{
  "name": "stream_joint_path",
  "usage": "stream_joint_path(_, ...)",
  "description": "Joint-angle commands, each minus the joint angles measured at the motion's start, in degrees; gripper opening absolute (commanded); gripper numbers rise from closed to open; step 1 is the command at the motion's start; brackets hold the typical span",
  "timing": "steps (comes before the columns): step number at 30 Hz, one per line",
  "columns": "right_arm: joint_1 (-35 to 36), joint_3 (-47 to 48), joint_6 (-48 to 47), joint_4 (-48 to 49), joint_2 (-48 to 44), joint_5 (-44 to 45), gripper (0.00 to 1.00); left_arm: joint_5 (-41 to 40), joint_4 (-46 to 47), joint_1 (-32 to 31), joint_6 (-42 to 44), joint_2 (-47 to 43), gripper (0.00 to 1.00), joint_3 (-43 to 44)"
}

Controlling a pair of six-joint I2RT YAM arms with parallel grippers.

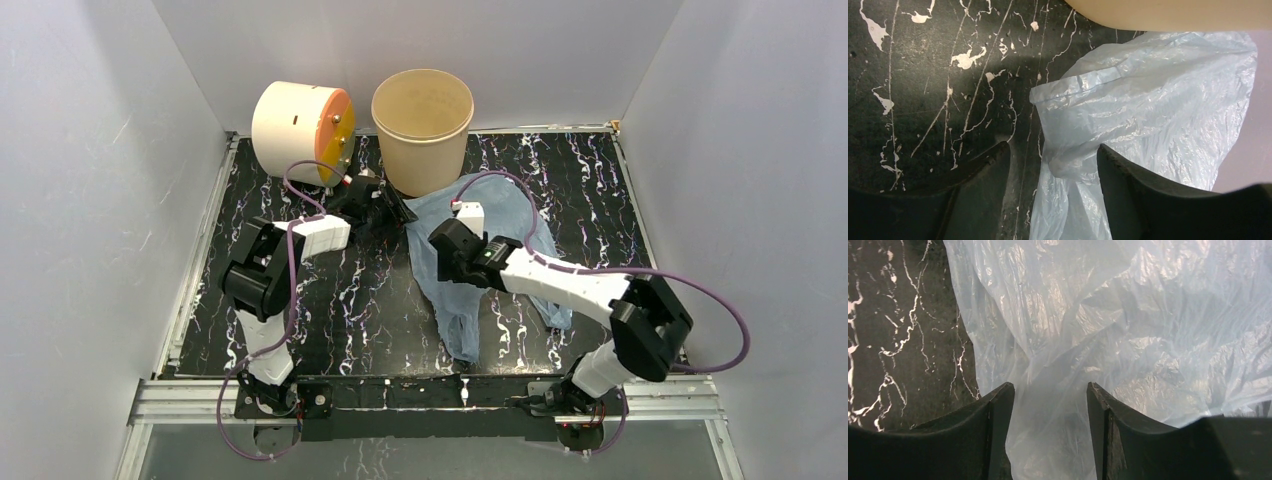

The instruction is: Put the trash bags into the trash bin

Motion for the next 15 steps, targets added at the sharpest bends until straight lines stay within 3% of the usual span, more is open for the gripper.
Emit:
stream_joint_path(1, 1.3, 5.5, 0.3, -2.8, 3.9, 4.5, 0.6, -0.1, 1.1, 0.4, 1.1, 0.1, 0.58, 1.7)
stream_joint_path(3, 1.6, 5.6, 0.0, -2.3, 4.6, 4.5, 0.48, 0.0, 1.1, 0.5, 1.4, -0.2, 0.54, 1.5)
stream_joint_path(9, 1.9, 5.7, -1.5, -3.4, 1.0, 5.1, 0.0, -0.2, 0.6, 1.1, 2.4, -1.3, 0.18, 0.9)
stream_joint_path(10, 1.9, 5.1, -2.5, -2.8, -0.5, 4.3, 0.0, -0.1, 0.8, 1.3, 2.5, -1.7, 0.08, 0.7)
stream_joint_path(12, 1.9, 3.3, -4.7, -1.4, -3.7, 1.9, 0.0, 0.3, 0.8, 1.7, 2.8, -2.9, 0.0, 0.5)
stream_joint_path(15, 1.9, 1.9, -7.5, -1.9, -7.4, -3.6, 0.0, 1.1, 0.2, 2.5, 3.7, -4.7, 0.0, 0.2)
